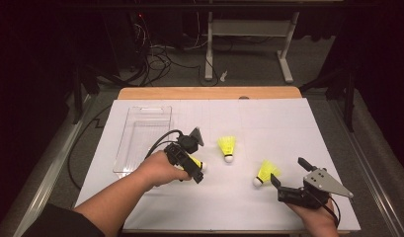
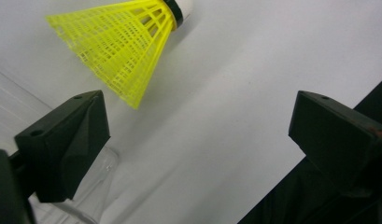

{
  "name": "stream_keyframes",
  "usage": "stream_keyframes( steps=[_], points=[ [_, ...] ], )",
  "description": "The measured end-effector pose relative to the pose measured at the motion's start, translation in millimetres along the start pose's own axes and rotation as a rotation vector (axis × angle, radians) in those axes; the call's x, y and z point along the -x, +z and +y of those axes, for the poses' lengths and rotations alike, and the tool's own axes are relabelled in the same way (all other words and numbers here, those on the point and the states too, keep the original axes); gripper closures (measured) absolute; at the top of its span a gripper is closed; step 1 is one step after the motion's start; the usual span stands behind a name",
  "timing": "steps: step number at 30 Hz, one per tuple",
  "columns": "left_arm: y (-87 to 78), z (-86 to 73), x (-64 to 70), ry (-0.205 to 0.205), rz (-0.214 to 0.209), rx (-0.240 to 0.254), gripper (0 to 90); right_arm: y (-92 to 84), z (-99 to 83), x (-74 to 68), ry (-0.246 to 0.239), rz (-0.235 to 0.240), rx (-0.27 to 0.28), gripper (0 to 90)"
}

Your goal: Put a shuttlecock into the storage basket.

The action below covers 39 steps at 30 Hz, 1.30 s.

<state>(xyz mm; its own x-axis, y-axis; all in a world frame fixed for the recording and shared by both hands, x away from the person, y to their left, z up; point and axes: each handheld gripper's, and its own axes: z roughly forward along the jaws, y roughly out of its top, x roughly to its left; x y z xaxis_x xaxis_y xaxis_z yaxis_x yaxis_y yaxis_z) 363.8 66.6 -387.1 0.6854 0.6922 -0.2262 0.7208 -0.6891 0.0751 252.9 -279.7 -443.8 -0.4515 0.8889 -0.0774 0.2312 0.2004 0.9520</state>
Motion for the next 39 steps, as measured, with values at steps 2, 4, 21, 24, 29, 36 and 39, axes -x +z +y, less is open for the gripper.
stream_keyframes(
  steps=[2,4,21,24,29,36,39],
  points=[
    [1.0,1.2,-0.8,0.001,-0.004,-0.004,8.5,-0.1,0.0,0.2,-0.001,0.000,0.002,0.3],
    [2.1,2.6,-3.1,-0.007,-0.009,-0.004,10.3,-0.3,0.1,0.3,0.000,0.000,0.002,0.3],
    [10.8,9.9,-17.1,-0.048,-0.024,-0.005,32.4,-0.9,0.9,-0.3,-0.005,0.002,0.003,0.3],
    [11.1,10.4,-19.1,-0.052,-0.029,-0.012,38.7,-0.8,0.7,-0.1,-0.005,0.001,0.003,0.3],
    [11.2,10.7,-24.4,-0.064,-0.037,-0.008,47.2,-0.6,0.7,-0.4,-0.005,0.002,0.002,0.3],
    [11.6,11.4,-33.3,-0.085,-0.041,0.000,59.0,-0.7,0.6,0.3,-0.005,0.002,0.004,0.3],
    [12.2,11.8,-36.3,-0.093,-0.048,0.004,64.0,-0.7,0.5,0.2,-0.006,0.002,0.003,0.3]
  ],
)
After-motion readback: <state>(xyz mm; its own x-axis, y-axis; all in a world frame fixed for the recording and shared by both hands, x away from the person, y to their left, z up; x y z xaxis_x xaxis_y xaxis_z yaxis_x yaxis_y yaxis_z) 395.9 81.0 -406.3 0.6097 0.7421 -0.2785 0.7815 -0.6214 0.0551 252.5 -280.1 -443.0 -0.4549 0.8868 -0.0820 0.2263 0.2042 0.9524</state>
